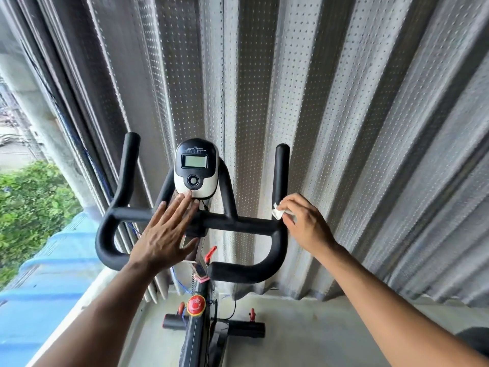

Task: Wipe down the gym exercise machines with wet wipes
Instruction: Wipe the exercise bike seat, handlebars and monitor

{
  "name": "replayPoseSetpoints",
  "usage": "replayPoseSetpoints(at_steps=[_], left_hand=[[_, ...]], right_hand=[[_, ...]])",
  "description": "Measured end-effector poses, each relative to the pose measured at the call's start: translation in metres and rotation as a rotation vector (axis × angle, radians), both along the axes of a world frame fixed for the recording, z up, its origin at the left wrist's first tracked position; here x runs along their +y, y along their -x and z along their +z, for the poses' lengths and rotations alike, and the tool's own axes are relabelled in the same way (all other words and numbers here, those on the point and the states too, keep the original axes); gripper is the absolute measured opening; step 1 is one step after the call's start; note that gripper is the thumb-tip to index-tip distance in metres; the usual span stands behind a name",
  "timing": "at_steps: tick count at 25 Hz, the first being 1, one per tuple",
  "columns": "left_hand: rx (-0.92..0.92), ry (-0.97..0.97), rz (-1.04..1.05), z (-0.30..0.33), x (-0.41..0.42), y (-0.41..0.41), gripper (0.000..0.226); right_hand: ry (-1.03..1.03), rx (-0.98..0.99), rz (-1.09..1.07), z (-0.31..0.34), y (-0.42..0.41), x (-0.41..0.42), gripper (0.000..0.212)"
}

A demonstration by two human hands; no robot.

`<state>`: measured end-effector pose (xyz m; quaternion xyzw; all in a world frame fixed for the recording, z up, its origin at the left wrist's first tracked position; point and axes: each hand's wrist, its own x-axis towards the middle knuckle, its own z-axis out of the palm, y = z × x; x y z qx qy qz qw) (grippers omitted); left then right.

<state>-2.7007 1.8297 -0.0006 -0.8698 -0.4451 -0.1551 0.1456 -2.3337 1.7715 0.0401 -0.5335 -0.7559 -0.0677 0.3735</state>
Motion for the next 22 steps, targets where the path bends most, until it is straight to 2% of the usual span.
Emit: replayPoseSetpoints(at_steps=[5, 10, 13, 17, 20, 22], left_hand=[[-0.051, 0.038, 0.022, 0.002, 0.0, 0.002, 0.09], [-0.233, 0.133, 0.118, 0.002, 0.001, 0.003, 0.092], [-0.256, 0.145, 0.109, 0.0, 0.003, 0.005, 0.091], [-0.28, 0.145, 0.098, 0.0, 0.003, 0.006, 0.09], [-0.271, 0.142, 0.105, -0.001, 0.004, 0.005, 0.089], [-0.266, 0.149, 0.106, -0.001, 0.005, 0.005, 0.089]], right_hand=[[0.087, -0.114, 0.002, -0.012, 0.02, 0.006, 0.013], [0.15, 0.025, 0.114, 0.003, 0.006, -0.007, 0.016], [0.138, -0.084, 0.138, 0.0, 0.013, -0.003, 0.014], [0.072, -0.239, -0.004, -0.018, 0.028, -0.012, 0.012], [0.126, -0.213, -0.092, -0.014, 0.034, -0.006, 0.013], [0.152, -0.187, -0.067, -0.012, 0.04, 0.002, 0.008]])
